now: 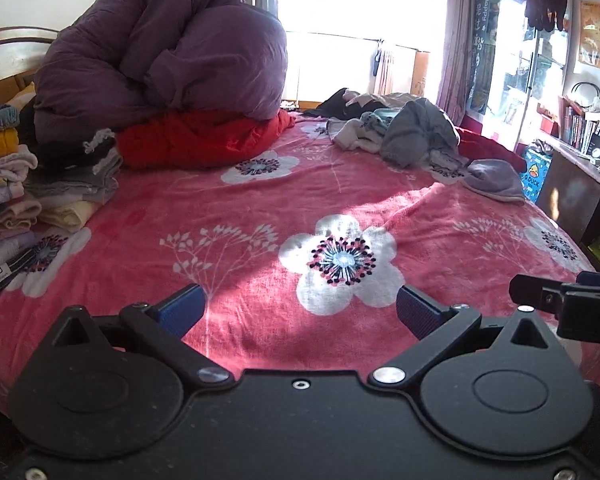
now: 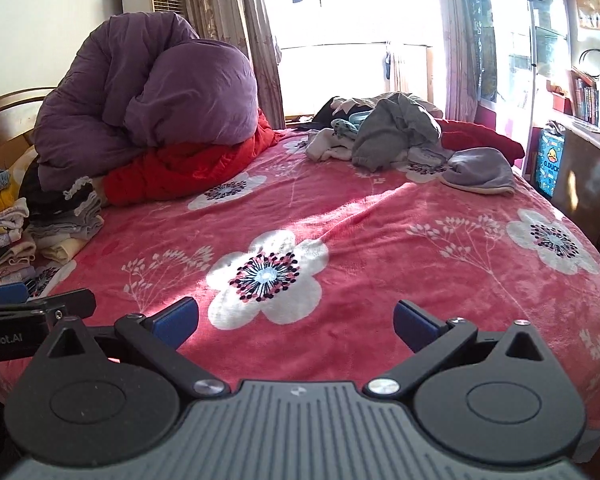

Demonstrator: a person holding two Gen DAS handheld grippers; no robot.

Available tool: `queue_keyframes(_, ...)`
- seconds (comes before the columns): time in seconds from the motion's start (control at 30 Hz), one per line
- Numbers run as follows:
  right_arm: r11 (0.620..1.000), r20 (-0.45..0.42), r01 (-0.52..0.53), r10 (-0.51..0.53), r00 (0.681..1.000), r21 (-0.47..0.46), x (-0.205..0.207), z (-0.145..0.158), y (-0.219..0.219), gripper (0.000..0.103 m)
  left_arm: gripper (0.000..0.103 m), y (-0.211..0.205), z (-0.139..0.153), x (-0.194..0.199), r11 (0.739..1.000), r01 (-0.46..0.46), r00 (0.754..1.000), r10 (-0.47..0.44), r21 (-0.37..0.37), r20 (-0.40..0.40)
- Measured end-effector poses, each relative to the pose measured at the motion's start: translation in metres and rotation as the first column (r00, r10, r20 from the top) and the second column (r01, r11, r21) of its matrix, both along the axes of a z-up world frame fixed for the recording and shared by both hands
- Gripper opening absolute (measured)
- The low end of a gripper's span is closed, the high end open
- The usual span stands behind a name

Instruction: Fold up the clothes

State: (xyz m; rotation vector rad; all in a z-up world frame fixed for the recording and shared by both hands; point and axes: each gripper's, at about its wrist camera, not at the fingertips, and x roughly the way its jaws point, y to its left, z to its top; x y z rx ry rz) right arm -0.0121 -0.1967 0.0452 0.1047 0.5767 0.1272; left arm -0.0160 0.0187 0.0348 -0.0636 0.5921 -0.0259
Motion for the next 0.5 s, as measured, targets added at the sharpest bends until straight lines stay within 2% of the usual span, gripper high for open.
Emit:
queue_keyframes(0.1,1.000,-0.007,-0.002,0.002,1.000,-0.008,0.002,-0.006,0.004,0.103,0.103,-0.003,-0.012,0.003,1.000,0.024,0.999,-0.025,-0.007,-0.022)
queue_keyframes(0.23,1.000,-0.024,-0.001,0.001,1.000,-0.018,0.007,-0.018,0.006,0.103,0.103,-0.015,-0.021,0.006,0.998,0.051,0.999,-0.051,0.026,-0.009)
queue_keyframes(0.43,1.000,-0.041,0.017,-0.017,0.999,-0.001,0.017,-0.030,0.000,0.103,0.103,-0.018,-0.028,0.011,0.998,0.031,0.999,-0.032,0.055,0.019)
queue_keyframes(0.5,1.000,-0.040,0.021,-0.021,0.999,-0.003,0.019,-0.034,-0.001,0.103,0.103,-0.014,-0.029,0.013,0.999,0.035,0.999,-0.035,0.027,0.011)
